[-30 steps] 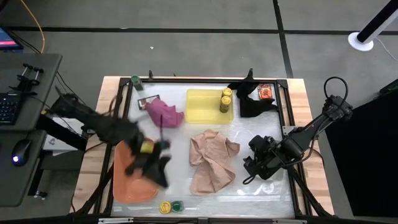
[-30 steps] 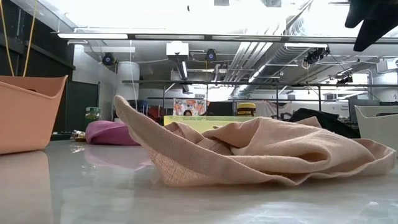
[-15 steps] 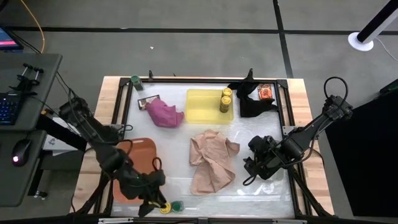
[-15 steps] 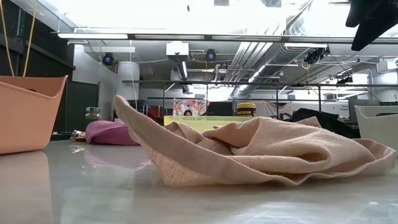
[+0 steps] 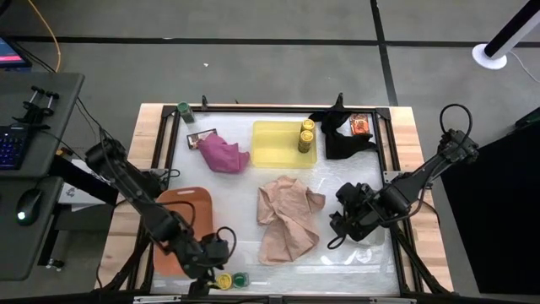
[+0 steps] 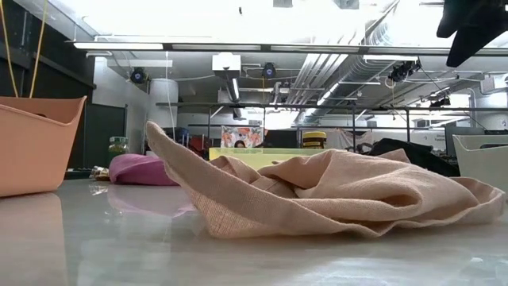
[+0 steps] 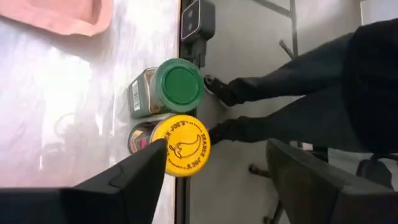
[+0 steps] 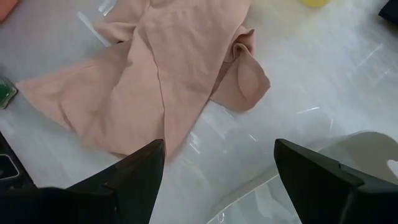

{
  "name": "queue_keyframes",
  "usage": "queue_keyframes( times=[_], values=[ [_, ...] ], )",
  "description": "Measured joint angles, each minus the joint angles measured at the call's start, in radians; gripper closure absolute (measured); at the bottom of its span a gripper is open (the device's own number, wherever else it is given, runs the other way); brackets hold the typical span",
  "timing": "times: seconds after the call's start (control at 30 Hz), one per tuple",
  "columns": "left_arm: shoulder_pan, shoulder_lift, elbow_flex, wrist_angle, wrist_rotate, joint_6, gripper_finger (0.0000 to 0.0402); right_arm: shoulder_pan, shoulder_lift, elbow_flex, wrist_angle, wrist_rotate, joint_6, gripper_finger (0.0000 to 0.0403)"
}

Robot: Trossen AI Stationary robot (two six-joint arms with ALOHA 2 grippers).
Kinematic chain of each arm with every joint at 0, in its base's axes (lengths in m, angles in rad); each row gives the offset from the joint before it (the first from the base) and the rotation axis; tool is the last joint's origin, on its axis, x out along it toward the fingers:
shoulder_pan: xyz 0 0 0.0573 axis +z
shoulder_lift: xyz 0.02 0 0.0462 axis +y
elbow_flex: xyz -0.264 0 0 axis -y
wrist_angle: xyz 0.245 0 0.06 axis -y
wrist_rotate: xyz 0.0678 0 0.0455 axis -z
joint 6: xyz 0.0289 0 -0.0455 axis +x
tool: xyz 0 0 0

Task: Sort spices by type
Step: Put the yellow seasoning bottle into the yellow bin

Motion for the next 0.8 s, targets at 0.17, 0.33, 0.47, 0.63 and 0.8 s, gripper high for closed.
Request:
queue_keyframes(
  times=[0.17,0.33,0.47,0.63,0.8],
  values=[
    [-0.01,0.064,0.057,-0.106,0.013,0.057,0.0131,-0.01,0.0,0.0,-0.002,0.0,-0.019,0.0105],
    [-0.017,0.181,0.195,-0.249,0.006,0.162,0.0131,-0.011,0.0,0.0,-0.017,0.0,-0.035,0.0105],
    [-0.017,0.271,0.316,-0.365,-0.026,0.222,0.0131,-0.011,0.0,0.0,-0.031,0.0,-0.037,0.0105],
    [-0.022,0.329,0.384,-0.396,-0.042,0.235,0.0131,-0.011,0.0,0.0,-0.035,0.0,-0.052,0.0105],
    [-0.031,0.346,0.386,-0.405,-0.046,0.215,0.0131,-0.011,0.0,0.0,-0.039,0.0,-0.056,0.0105]
  ],
)
